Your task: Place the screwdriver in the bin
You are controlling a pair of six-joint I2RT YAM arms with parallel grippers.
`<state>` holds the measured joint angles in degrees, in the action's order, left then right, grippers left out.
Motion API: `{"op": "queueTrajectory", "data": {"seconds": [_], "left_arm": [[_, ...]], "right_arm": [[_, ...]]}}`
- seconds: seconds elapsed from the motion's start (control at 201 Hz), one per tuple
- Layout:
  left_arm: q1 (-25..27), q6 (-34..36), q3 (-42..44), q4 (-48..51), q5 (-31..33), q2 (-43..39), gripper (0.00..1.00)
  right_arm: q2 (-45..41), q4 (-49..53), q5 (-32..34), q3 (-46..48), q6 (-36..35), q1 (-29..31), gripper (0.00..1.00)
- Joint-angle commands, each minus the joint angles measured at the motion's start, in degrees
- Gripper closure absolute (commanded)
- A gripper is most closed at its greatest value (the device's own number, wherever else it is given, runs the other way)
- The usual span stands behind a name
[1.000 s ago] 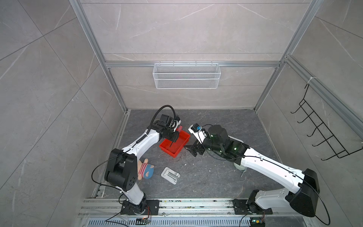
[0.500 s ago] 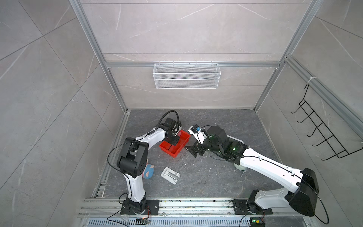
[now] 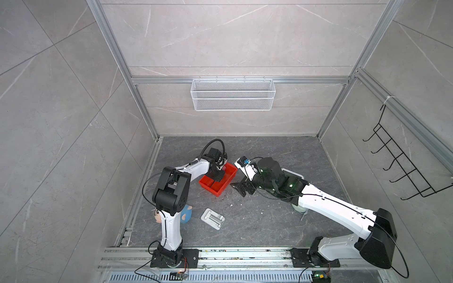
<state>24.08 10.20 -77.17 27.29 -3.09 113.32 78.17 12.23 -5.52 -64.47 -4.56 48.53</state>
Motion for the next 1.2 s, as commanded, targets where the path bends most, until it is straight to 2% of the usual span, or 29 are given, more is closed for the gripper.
{"op": "queueTrajectory", "data": {"seconds": [0.0,0.338,0.488,0.612,0.722,0.856,1.015,1.195], "left_arm": [[0.0,1.7,-0.8,0.5,0.1,-1.8,0.62],[0.5,0.6,-0.9,2.0,-0.2,-8.8,0.27],[0.9,-0.5,-0.6,2.2,-0.3,-13.8,0.22],[1.0,-1.3,0.7,1.1,-0.3,-18.9,0.2],[0.9,-2.1,5.3,-4.1,0.4,-24.5,0.14],[0.3,-2.3,11.7,-10.8,2.7,-30.8,0.0],[-2.6,-2.5,20.2,-19.2,4.5,-37.6,0.0],[-9.2,-4.2,32.4,-32.2,4.5,-46.3,0.0]], "right_arm": [[0.2,0.9,0.5,0.4,-0.5,0.3,0.01],[-0.9,0.5,1.2,0.4,0.3,0.3,0.01],[-2.0,-1.0,5.3,0.7,2.5,0.3,0.01],[-3.3,-3.3,11.9,1.4,4.4,0.3,0.01],[-4.9,-5.3,19.5,3.0,5.5,0.3,0.01],[-6.6,-6.8,25.7,4.9,6.8,0.3,0.01],[-8.8,-10.9,30.3,8.9,5.4,0.3,0.01],[-12.1,-16.6,33.4,14.4,2.7,-0.6,0.01]]}}
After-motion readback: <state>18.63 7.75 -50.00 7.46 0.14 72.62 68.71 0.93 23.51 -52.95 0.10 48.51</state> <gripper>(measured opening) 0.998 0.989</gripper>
